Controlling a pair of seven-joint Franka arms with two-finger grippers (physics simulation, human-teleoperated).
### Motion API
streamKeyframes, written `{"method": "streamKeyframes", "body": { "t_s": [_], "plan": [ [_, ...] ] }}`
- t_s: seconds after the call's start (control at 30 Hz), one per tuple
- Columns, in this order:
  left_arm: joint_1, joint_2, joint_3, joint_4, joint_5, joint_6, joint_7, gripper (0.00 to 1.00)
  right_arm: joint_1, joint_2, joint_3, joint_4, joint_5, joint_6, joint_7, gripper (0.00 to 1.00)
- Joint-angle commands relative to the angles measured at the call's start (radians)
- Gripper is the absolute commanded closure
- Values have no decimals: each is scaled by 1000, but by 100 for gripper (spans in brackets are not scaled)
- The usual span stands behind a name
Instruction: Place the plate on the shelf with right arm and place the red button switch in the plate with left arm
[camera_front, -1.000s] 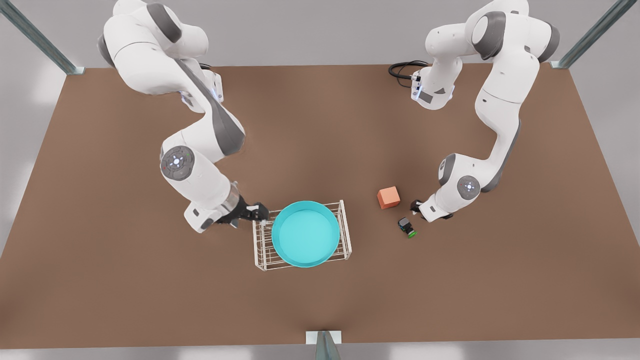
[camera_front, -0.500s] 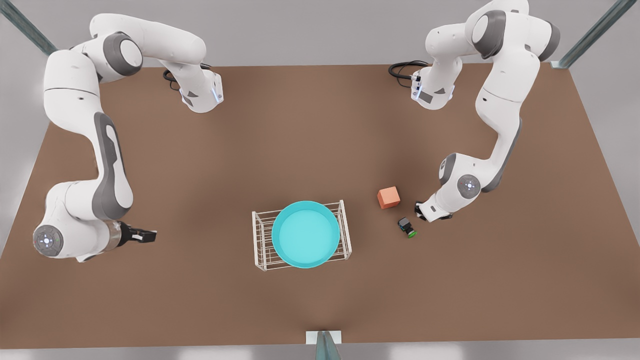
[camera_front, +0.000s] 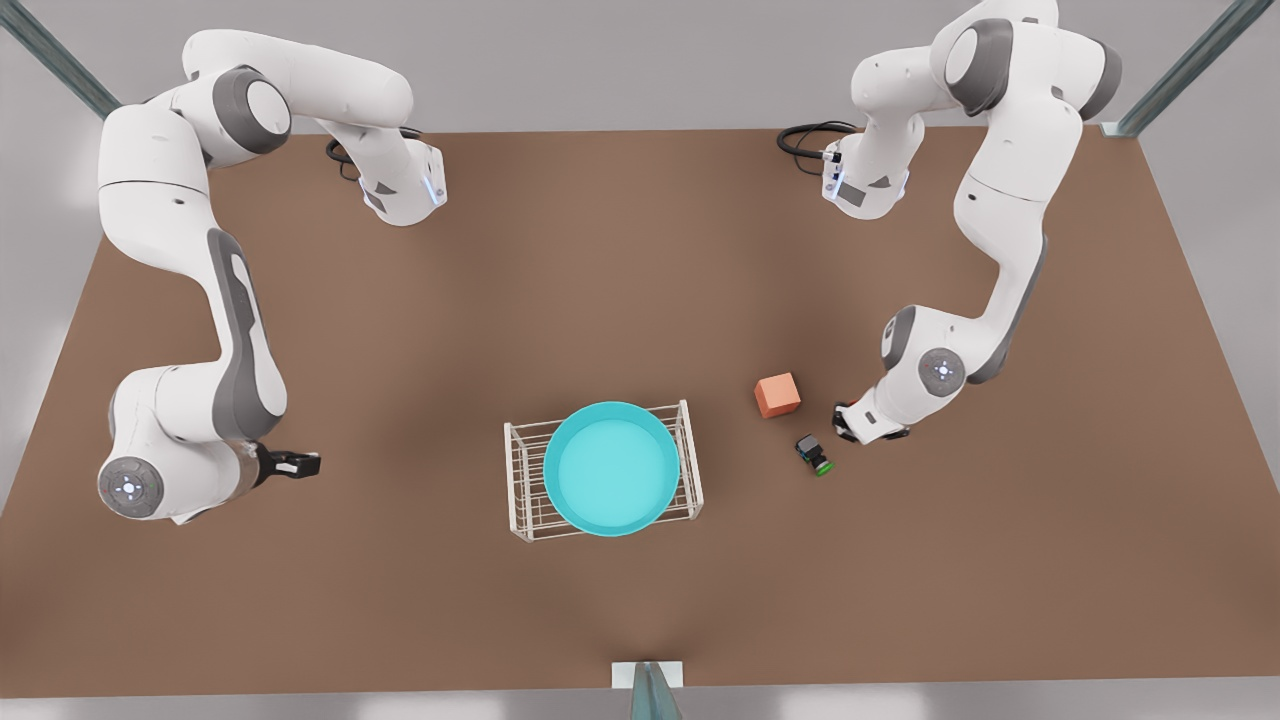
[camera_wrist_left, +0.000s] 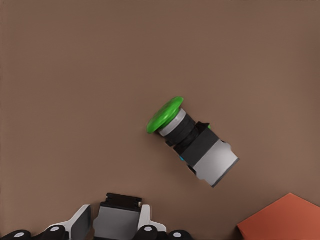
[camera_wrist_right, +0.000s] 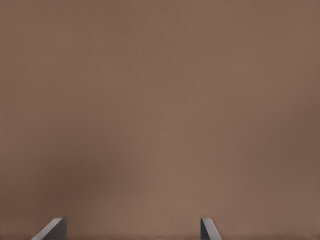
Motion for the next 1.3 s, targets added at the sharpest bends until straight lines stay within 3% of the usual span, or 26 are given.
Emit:
{"method": "streamKeyframes", "body": {
  "t_s": [0.0, 0.37, 0.4, 0.5, 0.63, 0.9, 1.27],
  "plan": [
    [2, -1, 2, 0, 1, -1, 15, 40, 1, 0, 1, 0, -2, -2, -10, 0],
    [20, -13, 4, -29, 30, 1, 15, 34, 4, 8, 3, 0, -5, -7, -16, 0],
    [20, -15, 4, -30, 30, 1, 15, 35, 4, 8, 3, 0, -3, -7, -16, 0],
    [20, -18, 4, -30, 30, 1, 15, 54, 4, 10, 4, 0, -2, -4, -13, 0],
    [20, -18, 4, -30, 30, 1, 15, 60, 10, 14, 3, 0, -2, -2, -10, 0],
    [25, -44, 4, -30, 30, -11, 16, 61, 13, 19, 3, 2, -2, -4, -7, 0],
    [25, -225, -36, 0, 15, -211, -60, 61, 18, 19, 3, 0, 0, -4, -7, 0]
  ]
}}
